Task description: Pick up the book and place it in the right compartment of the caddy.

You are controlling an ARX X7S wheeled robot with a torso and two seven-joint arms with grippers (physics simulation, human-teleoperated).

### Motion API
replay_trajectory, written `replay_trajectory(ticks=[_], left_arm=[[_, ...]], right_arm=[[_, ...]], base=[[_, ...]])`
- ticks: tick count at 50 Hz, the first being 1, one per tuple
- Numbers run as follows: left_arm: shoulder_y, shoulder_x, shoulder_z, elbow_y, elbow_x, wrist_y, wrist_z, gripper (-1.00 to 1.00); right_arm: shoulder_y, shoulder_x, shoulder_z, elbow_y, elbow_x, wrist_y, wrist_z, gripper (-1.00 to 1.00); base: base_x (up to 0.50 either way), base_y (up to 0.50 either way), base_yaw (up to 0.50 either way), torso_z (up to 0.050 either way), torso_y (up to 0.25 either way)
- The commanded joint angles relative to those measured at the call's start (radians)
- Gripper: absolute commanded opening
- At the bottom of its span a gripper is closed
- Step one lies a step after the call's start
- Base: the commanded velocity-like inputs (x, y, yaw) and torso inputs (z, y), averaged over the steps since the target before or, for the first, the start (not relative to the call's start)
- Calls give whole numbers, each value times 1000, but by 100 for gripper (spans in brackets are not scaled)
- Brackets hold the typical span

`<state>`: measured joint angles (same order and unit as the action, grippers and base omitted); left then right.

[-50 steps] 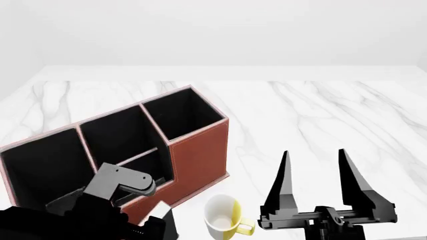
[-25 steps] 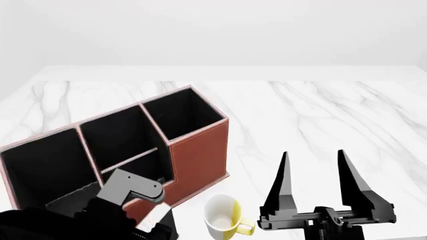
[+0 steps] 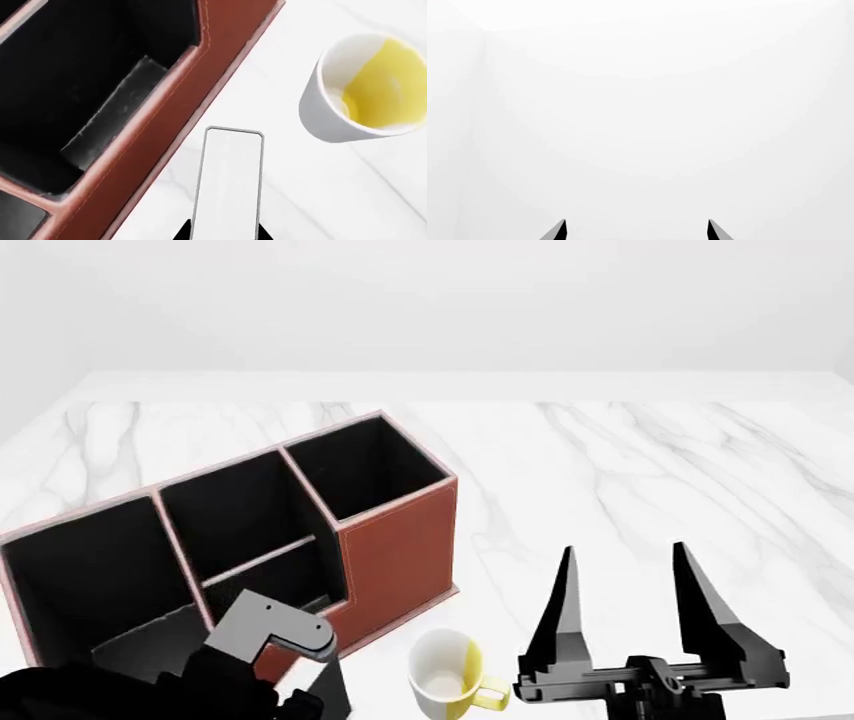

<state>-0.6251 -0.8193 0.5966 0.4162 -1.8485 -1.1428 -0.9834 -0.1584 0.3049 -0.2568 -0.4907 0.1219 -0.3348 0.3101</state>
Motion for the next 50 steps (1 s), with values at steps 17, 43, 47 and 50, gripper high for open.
replay_trajectory(ticks=[17, 43, 47, 50], left_arm=[[-193, -75, -73, 190, -155, 7, -45, -100], [-730, -128, -119, 306, -555, 60, -197, -100], [-788, -100, -130, 258, -551, 55, -177, -100], [-820, -84, -131, 230, -542, 47, -168, -100]], right_arm=[[4, -9, 10, 5, -14, -2, -12, 100], [4, -1, -3, 8, -21, -4, -2, 100], [4, -1, -6, 12, -22, -6, -1, 100], [4, 0, -7, 12, -21, -6, 0, 100]], base=[[0, 0, 0, 0, 0], [0, 0, 0, 0, 0], [0, 0, 0, 0, 0], [0, 0, 0, 0, 0]])
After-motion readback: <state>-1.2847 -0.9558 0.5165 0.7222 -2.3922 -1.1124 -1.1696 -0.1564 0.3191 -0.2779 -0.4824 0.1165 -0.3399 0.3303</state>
